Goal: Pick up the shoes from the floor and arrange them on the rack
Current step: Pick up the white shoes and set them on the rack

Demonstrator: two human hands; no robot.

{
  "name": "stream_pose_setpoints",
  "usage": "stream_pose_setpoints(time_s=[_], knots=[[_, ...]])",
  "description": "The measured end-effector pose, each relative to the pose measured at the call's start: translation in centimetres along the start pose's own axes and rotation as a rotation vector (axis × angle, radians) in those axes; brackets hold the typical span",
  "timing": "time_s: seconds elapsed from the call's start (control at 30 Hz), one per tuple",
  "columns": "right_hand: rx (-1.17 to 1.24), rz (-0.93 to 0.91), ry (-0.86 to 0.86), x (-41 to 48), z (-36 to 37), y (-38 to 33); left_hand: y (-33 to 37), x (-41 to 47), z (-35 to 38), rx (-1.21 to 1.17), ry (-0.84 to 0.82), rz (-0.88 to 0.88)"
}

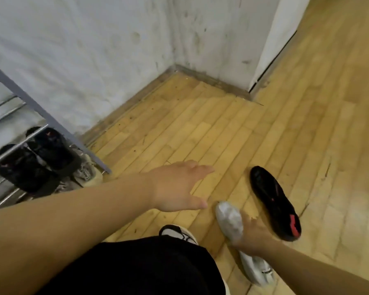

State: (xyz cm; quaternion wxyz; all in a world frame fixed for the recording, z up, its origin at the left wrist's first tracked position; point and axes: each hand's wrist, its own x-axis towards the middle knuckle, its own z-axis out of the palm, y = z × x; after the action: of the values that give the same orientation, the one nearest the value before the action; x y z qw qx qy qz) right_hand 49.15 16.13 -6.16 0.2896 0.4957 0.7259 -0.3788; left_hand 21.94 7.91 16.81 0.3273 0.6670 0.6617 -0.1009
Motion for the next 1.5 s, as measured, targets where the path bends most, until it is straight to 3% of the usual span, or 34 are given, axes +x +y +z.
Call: stream_pose_setpoints(time_s=[0.1,0.2,0.33,0.5,0.67,0.87,1.07,1.23,1.37,1.5], knots=[[0.031,0.015,-0.015,0.5,3.0,2.1,-0.7,-0.2,1.0,-0.062,-0.053,-0.043],[0.083,0.011,0.113,0.2,3.6,2.1,-1.9,-1.5,1.4,-0.141,-0.03,-0.121],[0.436,-0.188,0.225,-1.5,-0.3,-2.9,-3.4,-3.2,1.2,-0.275,0.079,-0.21],[0.908,-0.506,0.199,-8.2,-10.3,-16.2,-3.5,-8.2,-1.5,-0.637,0.383,-0.329],[0.926,-0.84,0.122,-19.1,-13.2,-30.9,-1.5,-20.1,-2.9,-0.884,0.761,-0.344],[0.632,-1.148,-0.082,-35.0,-3.0,-44.6,1.2,-40.1,3.7,-0.948,1.205,-0.478],[0.084,-1.389,-0.415,-48.7,14.6,-49.5,6.8,-56.2,19.5,-1.072,1.647,-0.8],[-0.428,-1.42,-0.587,-55.7,29.1,-48.2,12.4,-62.4,33.8,-1.172,1.815,-0.971],[-0.755,-1.408,-0.56,-57.4,37.9,-46.3,15.0,-62.4,42.8,-1.305,1.915,-1.066],[-0.898,-1.327,-0.497,-54.5,43.1,-44.5,14.5,-61.0,50.5,-1.469,1.908,-1.2]])
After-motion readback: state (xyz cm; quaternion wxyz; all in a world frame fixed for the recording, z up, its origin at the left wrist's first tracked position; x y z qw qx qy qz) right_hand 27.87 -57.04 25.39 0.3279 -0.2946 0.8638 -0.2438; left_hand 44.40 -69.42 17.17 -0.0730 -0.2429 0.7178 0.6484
